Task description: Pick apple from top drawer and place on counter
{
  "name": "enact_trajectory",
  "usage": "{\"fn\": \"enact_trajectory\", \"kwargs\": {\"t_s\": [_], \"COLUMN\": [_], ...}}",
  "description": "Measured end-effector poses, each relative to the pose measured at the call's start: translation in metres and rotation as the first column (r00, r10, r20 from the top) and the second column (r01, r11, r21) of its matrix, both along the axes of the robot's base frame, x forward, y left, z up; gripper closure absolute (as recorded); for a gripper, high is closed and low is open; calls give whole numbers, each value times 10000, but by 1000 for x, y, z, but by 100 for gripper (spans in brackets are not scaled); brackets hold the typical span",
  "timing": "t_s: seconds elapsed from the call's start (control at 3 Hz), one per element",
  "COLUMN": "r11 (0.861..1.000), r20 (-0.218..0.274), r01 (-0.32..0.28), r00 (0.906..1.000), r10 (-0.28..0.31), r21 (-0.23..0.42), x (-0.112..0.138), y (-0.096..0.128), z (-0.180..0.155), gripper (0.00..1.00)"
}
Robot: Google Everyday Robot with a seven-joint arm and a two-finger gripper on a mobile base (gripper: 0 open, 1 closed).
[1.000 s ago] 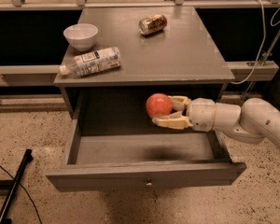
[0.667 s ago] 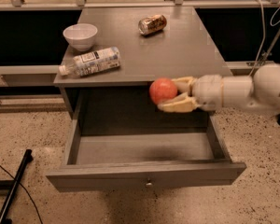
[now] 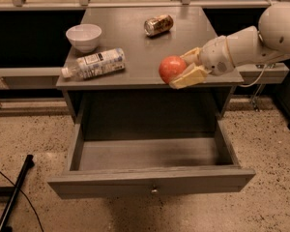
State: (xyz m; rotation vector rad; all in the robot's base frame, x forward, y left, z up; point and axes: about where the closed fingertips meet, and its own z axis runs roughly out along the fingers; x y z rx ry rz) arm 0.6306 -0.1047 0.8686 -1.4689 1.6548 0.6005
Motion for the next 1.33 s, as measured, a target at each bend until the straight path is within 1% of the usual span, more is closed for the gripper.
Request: {"fn": "enact_trajectory", "kwargs": {"t_s": [0.33, 0.67, 1.0, 1.33], "r11": [9978, 9932, 9911, 9871], "r20": [-486, -1217, -1455, -1490], "r01": [187, 793, 1162, 1585], "r00": [9986, 9885, 9815, 9758], "r10": [-219, -893, -1245, -1598], "r21": [-641, -847, -643, -204], "x": [32, 58, 68, 69], "y": [3, 16, 25, 28], "z": [0, -14, -17, -17], "gripper": [100, 100, 100, 93]}}
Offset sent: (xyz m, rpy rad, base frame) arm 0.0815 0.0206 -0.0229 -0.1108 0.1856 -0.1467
